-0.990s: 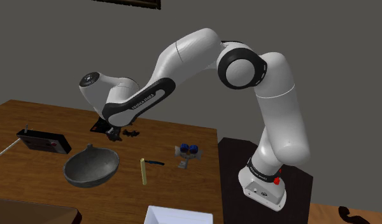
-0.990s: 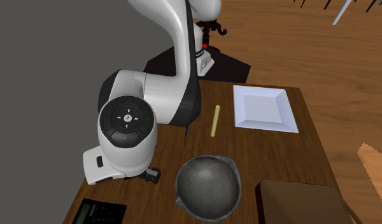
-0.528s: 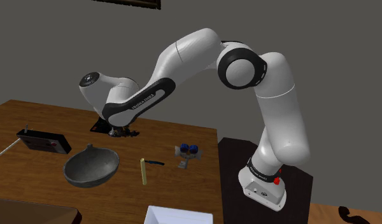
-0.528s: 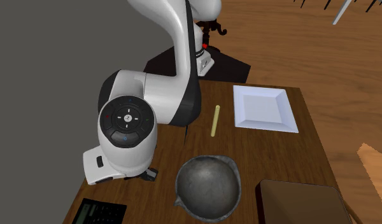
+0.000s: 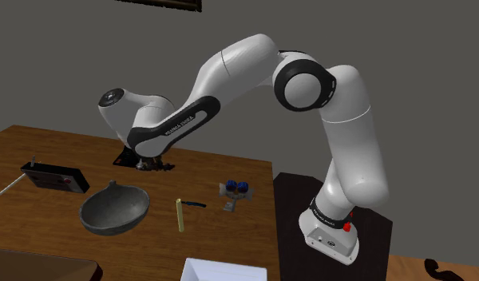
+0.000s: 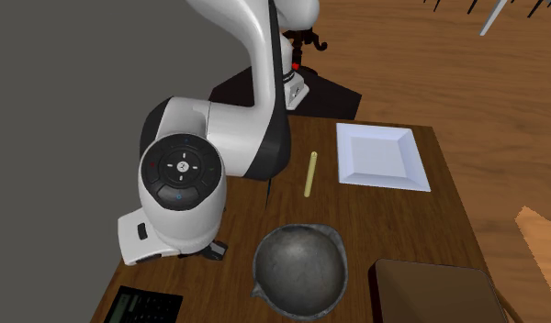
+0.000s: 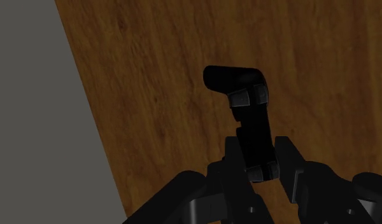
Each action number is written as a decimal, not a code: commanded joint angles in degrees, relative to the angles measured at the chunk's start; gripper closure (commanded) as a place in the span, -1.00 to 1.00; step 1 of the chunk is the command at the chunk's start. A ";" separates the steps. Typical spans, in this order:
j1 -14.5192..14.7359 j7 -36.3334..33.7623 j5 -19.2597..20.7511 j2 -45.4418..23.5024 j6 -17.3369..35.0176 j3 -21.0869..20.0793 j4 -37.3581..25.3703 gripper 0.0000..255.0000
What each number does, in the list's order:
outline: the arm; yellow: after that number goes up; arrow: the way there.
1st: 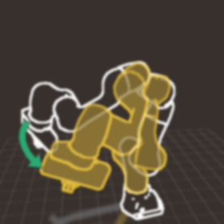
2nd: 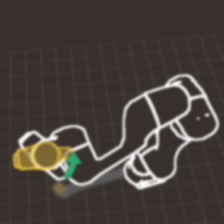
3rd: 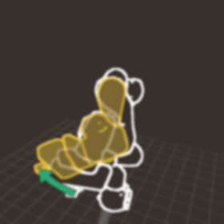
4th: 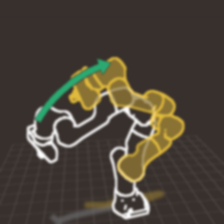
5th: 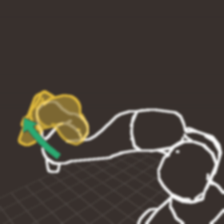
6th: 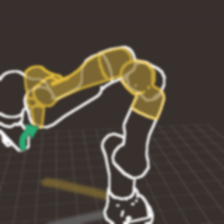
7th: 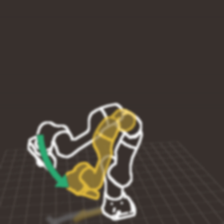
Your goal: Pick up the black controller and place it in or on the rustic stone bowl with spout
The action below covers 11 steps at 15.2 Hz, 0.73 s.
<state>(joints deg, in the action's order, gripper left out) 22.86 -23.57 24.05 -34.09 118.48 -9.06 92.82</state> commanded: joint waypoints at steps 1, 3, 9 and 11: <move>-0.08 0.38 -0.26 0.78 -0.91 -0.12 -0.19 1.00; -0.13 0.78 -0.55 1.58 -1.96 -0.26 -0.50 1.00; -0.24 1.99 -1.37 3.79 -5.23 -0.64 -1.75 1.00; -0.26 2.39 -1.63 4.45 -6.36 -0.75 -2.28 1.00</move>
<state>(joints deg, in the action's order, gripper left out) 22.56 -21.34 22.57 -29.94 112.77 -9.73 90.89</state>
